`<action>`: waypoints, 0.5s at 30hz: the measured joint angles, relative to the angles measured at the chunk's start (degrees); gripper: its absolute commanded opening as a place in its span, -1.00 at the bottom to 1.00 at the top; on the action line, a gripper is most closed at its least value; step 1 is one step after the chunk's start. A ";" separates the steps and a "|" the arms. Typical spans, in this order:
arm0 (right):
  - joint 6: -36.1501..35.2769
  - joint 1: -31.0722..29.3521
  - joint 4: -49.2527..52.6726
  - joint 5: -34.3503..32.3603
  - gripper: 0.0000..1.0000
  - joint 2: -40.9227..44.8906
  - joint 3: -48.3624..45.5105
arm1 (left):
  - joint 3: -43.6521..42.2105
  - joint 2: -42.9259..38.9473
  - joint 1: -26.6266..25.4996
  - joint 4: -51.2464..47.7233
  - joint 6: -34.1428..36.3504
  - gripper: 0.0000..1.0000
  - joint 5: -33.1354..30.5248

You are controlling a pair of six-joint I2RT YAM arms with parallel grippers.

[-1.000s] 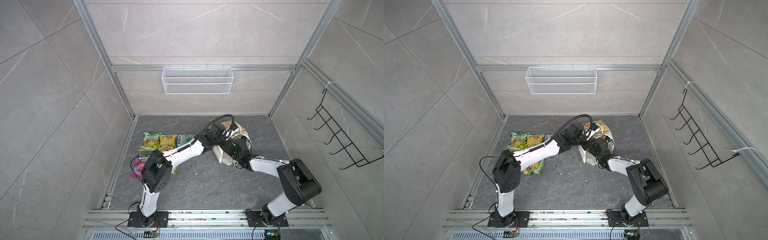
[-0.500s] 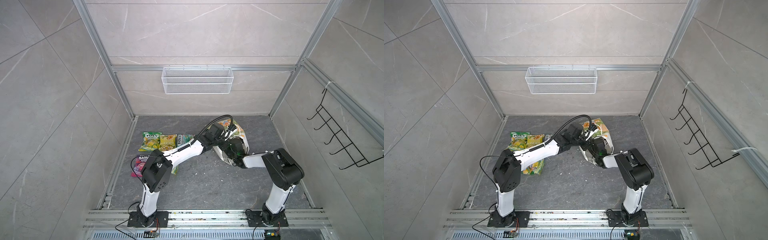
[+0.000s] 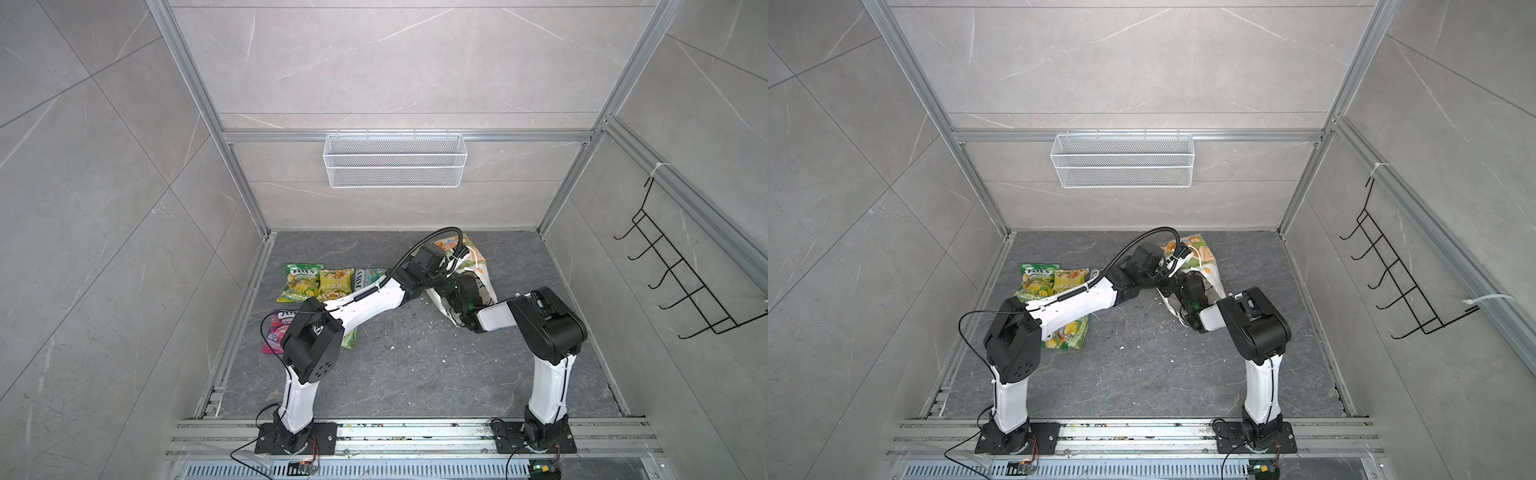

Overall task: Take the snacks out of the paper bag
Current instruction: 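Close the right gripper on the Fox's Fruits packet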

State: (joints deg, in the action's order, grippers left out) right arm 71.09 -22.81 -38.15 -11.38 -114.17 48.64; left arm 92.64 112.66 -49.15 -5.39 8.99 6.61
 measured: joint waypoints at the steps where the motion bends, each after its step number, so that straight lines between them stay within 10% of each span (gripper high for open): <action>1: 0.00 0.00 0.04 -0.04 -0.85 0.00 0.02 | 0.00 0.00 0.00 0.09 0.00 -1.00 -0.07; 15: -5.97 -0.02 7.10 0.72 -0.98 12.57 -3.89 | -0.33 0.04 -1.42 0.72 0.70 -1.00 -0.68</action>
State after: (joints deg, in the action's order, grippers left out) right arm 65.12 -22.83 -31.05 -10.66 -101.60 44.75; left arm 92.31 112.71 -50.57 -4.67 9.69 5.93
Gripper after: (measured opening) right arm 0.098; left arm 0.047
